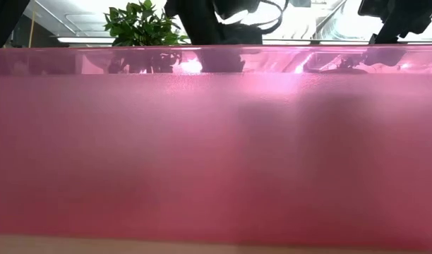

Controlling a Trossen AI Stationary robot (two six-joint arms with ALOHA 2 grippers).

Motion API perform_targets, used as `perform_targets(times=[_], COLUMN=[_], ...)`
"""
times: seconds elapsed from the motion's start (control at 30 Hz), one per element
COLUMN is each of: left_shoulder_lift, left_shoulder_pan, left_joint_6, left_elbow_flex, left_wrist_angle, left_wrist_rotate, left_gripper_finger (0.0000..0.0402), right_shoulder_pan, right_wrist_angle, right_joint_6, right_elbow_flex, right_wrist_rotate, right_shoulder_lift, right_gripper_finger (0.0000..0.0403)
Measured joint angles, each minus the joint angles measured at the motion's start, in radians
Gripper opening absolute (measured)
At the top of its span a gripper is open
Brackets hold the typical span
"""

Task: Pick and place pill bottles into a basket
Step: Put the orange pill bottle into the red bin

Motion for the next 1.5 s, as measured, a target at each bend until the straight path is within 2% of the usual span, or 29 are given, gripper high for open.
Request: perform_targets(times=[0.4, 0.9, 1.37, 1.5], left_shoulder_lift=[0.000, 0.000, 0.046, 0.049], left_shoulder_pan=[0.081, 0.100, 0.106, 0.113], left_joint_6=[0.022, 0.067, 0.069, 0.071], left_elbow_flex=[0.000, -0.001, 0.000, -0.001], left_wrist_angle=[-0.002, -0.006, 0.054, 0.015], left_wrist_rotate=[0.079, 0.126, 0.103, 0.100], left_gripper_finger=[0.0298, 0.0298, 0.0299, 0.0299], right_shoulder_pan=[0.000, 0.000, 0.000, 0.000], right_wrist_angle=[-0.001, 0.000, -0.004, -0.004], right_joint_6=[-0.011, -0.026, -0.021, -0.018], right_elbow_flex=[0.000, 0.000, 0.000, 0.000], right_wrist_rotate=[0.002, 0.006, 0.006, 0.005], right_shoulder_lift=[0.000, 0.000, 0.000, 0.000], right_gripper_finger=[0.0232, 0.0232, 0.0232, 0.0232])
